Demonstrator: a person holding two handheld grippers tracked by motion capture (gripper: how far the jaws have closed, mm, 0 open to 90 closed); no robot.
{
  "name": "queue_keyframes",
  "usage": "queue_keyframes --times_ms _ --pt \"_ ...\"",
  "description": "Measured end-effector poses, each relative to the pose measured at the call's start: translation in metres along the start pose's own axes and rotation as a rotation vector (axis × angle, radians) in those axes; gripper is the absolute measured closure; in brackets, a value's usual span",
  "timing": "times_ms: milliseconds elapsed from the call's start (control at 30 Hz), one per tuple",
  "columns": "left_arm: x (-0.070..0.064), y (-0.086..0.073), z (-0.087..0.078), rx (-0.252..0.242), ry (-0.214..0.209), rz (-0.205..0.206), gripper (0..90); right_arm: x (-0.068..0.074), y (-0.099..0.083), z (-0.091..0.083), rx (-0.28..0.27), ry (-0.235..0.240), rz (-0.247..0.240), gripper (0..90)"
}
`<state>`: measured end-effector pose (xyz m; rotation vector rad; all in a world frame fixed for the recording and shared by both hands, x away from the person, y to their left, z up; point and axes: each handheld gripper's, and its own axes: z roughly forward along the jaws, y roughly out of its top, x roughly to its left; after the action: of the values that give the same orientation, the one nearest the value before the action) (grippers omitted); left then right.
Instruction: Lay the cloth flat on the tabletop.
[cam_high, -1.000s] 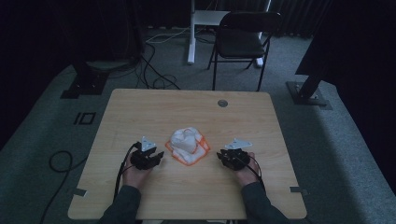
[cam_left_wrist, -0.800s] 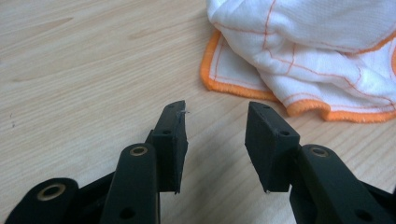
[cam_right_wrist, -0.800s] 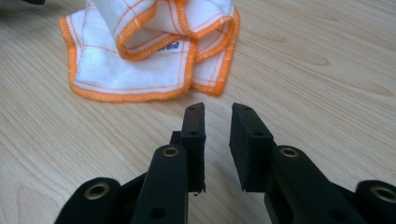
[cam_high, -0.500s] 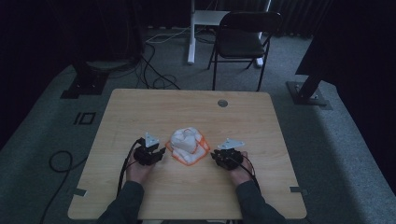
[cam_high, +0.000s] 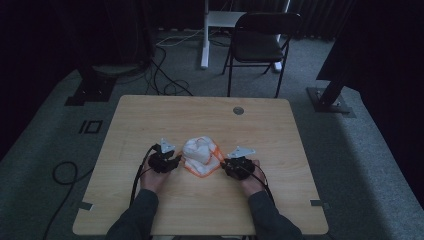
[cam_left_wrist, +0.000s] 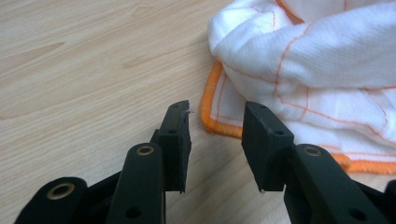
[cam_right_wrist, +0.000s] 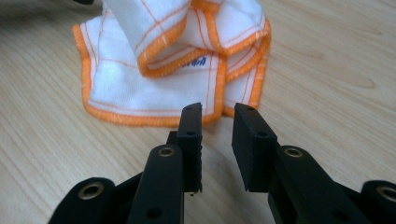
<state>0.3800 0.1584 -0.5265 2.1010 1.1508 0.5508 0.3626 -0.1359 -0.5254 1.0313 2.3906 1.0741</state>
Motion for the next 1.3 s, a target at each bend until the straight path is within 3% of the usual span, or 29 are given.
queue_keyframes --times_ms 300,833,1133,1300 --pt "0.004 0.002 0.013 0.023 0.013 -0.017 64.4 0.000 0.004 0.008 -0.004 0.003 0.011 73.4" --pt "0.008 0.003 0.021 0.022 -0.027 -0.051 67.8 -0.004 0.011 0.024 0.028 0.036 0.044 67.3" --pt "0.002 0.003 0.021 0.017 -0.042 -0.035 85.2 0.000 0.011 0.023 0.045 0.036 0.027 85.9" --pt "0.002 0.002 0.018 0.025 -0.028 -0.019 88.2 0.000 0.008 0.018 0.049 0.030 -0.002 88.2"
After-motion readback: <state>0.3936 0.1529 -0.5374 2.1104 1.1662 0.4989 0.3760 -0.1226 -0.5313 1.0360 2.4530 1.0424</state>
